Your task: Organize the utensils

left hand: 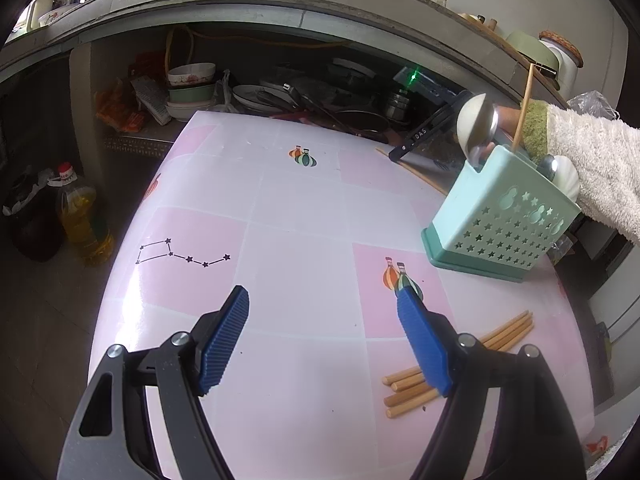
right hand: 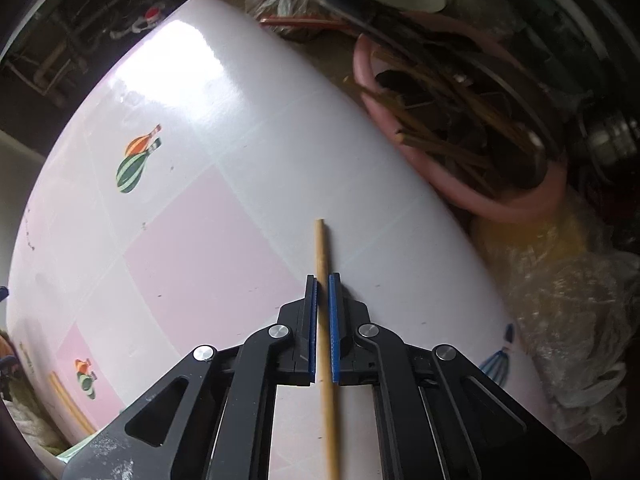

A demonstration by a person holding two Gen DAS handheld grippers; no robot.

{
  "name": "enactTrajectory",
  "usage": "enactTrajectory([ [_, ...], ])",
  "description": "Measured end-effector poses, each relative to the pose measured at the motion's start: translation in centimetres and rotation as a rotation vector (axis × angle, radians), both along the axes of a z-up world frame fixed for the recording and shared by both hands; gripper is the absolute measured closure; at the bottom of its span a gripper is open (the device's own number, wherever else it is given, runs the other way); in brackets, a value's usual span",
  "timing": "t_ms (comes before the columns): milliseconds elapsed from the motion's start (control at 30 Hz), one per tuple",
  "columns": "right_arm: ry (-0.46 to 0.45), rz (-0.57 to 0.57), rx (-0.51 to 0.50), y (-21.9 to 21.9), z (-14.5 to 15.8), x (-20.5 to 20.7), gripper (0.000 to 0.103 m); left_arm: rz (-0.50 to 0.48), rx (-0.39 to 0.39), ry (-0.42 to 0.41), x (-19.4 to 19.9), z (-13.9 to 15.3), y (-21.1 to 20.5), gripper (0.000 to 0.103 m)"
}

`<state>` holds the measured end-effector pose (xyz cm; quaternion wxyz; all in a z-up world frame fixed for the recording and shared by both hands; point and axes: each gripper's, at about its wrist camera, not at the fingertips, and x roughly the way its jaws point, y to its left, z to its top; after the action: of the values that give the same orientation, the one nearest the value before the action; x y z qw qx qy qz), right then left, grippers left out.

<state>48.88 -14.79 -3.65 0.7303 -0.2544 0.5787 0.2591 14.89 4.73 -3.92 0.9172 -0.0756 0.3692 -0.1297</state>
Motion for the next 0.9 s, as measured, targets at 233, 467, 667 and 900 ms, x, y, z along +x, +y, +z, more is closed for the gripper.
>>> enactTrajectory([
  [233,-0.078,0.006,0.059,-1.4,5.0,-1.6,0.1,0.001,-0.013,-0.008,-0.3,0.4,0.1,0.029],
  [467,-0.142,0.031,0.044,-2.6,6.2,-4.6,0.1,-0.017,-0.019,-0.023,-0.9,0.9,-0.6,0.029],
  [667,-0.196,0.049,0.074,-3.5,8.1,-6.3,0.1,-0.016,-0.019,-0.034,-1.6,1.4,-1.0,0.029],
  [900,-0.322,0.023,0.101,-4.9,11.2,-8.4,0.1,-0.024,-0.014,-0.067,-2.3,2.5,-1.1,0.029],
])
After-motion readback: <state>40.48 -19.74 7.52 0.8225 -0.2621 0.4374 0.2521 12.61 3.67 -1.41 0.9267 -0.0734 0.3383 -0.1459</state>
